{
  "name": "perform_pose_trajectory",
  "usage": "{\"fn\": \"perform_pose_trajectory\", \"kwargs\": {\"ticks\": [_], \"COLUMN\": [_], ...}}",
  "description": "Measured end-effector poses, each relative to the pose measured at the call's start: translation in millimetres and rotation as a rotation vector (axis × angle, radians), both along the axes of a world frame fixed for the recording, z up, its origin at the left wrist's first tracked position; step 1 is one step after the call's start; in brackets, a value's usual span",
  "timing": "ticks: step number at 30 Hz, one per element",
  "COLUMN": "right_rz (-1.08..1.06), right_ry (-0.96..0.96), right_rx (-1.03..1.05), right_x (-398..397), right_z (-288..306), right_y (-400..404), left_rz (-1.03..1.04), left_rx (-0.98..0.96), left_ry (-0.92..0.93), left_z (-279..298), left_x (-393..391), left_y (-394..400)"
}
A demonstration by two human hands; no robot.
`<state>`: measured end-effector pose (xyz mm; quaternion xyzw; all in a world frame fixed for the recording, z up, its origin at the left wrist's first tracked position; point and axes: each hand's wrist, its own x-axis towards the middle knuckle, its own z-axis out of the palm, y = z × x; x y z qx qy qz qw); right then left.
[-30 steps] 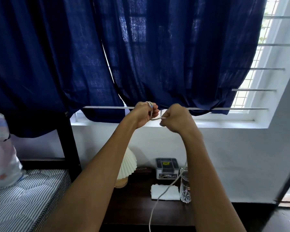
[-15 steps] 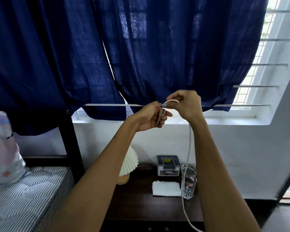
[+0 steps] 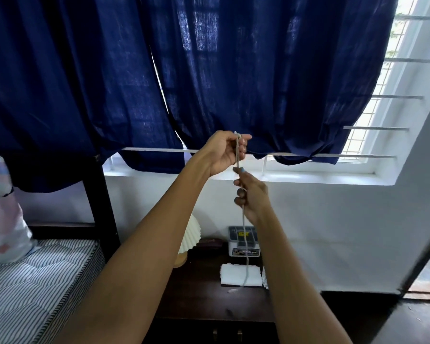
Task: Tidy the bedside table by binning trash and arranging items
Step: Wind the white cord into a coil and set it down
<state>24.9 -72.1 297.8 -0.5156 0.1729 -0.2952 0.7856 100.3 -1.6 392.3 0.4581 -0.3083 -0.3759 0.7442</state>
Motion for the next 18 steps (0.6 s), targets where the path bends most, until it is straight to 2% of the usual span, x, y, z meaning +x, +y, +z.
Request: {"fn": "perform_pose_trajectory", "kwargs": {"ticks": [4, 8, 10, 14, 18], "right_rz": [-0.081, -0.206, -0.23, -0.224, -0.179], "right_ry": [0.112, 0.31, 0.357, 0.381, 0.349], "right_rx": [-0.139, -0.598, -0.779, -0.97, -1.109], "right_x": [0, -1, -6, -17, -20], "right_z": [-16, -2, 8, 39, 62], "right_y": [19, 28, 28, 28, 26], "left_rz": [0.252, 0.503, 0.594, 0.615, 0.497], "left_rx": [0.03, 0.068, 0.138, 0.34, 0.422], "left_ry": [-0.052, -0.047, -0.1, -0.317, -0.461], "left_z": [-8, -27, -36, -45, -47], "left_x": [13, 30, 41, 53, 45], "left_y": [-6, -10, -8, 2, 13]}}
